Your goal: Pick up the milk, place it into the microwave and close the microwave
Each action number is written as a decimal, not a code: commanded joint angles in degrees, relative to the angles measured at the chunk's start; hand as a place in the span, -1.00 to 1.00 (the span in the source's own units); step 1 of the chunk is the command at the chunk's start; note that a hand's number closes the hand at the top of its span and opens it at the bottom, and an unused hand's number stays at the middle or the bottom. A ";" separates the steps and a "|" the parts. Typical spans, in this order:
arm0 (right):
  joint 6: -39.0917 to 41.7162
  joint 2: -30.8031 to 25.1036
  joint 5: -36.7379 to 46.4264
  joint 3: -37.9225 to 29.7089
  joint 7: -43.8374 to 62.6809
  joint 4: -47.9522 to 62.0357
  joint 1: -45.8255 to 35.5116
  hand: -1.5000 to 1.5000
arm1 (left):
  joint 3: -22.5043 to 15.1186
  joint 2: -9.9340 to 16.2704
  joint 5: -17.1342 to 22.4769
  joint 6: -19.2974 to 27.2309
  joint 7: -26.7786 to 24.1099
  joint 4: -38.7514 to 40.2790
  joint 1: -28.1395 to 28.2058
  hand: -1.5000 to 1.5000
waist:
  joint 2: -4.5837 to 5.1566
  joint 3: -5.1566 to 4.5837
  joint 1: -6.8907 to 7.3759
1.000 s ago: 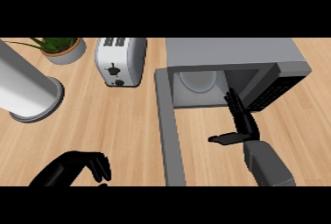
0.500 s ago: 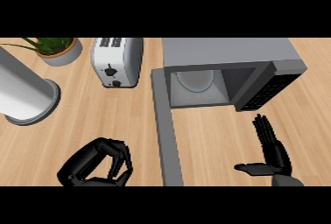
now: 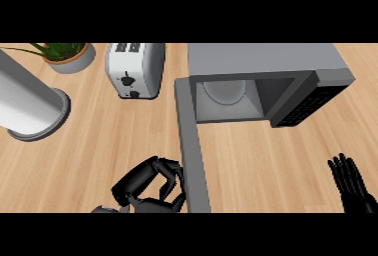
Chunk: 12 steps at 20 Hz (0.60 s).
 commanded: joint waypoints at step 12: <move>11.83 -2.36 -16.87 5.65 12.42 -35.67 15.24 -1.00 | -31.62 -0.02 13.36 28.84 4.67 14.72 -14.28 1.00 | 0.51 0.01 -1.34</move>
